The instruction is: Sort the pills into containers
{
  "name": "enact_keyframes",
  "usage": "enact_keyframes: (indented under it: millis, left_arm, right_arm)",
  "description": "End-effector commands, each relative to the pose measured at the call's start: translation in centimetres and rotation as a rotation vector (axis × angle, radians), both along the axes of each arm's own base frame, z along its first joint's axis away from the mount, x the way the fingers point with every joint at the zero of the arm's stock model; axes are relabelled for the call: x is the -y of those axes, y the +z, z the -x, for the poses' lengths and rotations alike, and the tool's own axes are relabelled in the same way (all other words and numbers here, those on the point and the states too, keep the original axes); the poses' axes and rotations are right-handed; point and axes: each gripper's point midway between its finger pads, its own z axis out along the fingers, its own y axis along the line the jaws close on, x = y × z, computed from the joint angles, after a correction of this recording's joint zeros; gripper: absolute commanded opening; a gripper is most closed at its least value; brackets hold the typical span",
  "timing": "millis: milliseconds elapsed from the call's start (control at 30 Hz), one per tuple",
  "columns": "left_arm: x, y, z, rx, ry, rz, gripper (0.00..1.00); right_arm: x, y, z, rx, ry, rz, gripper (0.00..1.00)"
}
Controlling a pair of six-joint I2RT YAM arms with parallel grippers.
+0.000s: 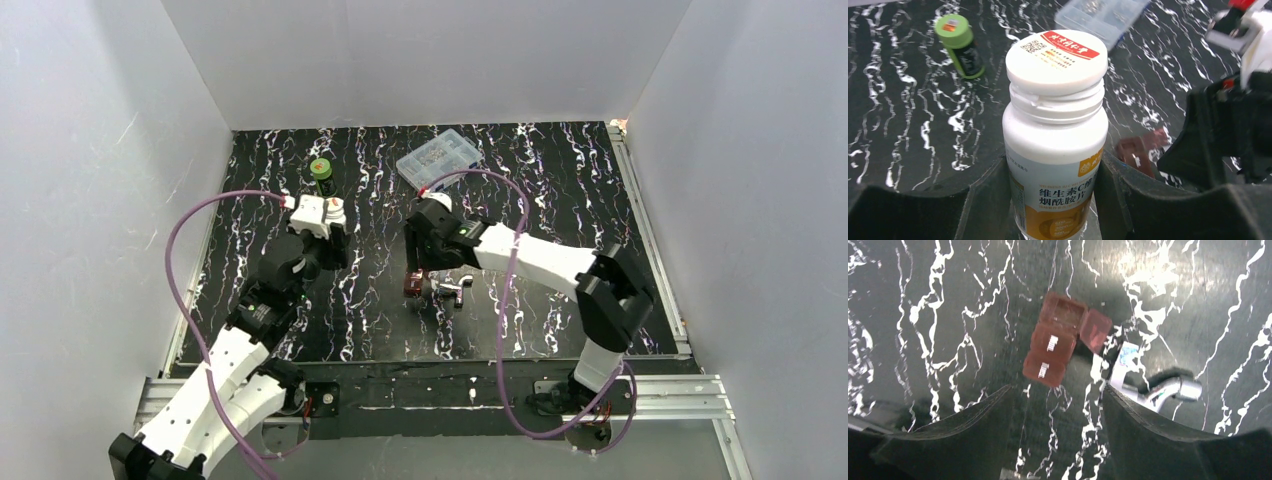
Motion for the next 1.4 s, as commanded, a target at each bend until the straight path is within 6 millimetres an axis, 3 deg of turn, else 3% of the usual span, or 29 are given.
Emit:
enact_keyframes:
  millis: [0,233,567,900,1133,1367]
  left_arm:
    - [-2.2,3.4,-0.5,0.067,0.115,0.061,0.0]
    - [-2.9,4.6,-0.2,0.089,0.131,0.092,0.0]
    - [-2.7,4.3,-0.2,0.074,0.118,0.118,0.0]
    - [-2.5,3.5,-0.4,0.05,0.11,0.13,0.0]
    - [-2.2,3.3,-0.4,0.049,0.103,0.155,0.0]
    - [-1.9,3.8,-0.3,0.061,0.088,0.168,0.0]
  right_arm:
    - [-0.6,-0.1,-1.7,0.076,0.004,0.121,0.73]
    - [-2.3,-2.6,-1.5,0.012,0.055,0.197,0.76]
    - [-1.8,-5.0,-0.9,-0.024,0.073,0.287,0.77]
    - [-2.9,-4.0,-0.1,0.001,0.084,0.24,0.82]
    - [-2.1,-5.5,0.1,-0.023,0.076,0.279,0.85]
    - [-0.8,-6.5,-0.9,-0.006,0.055,0.329,0.86]
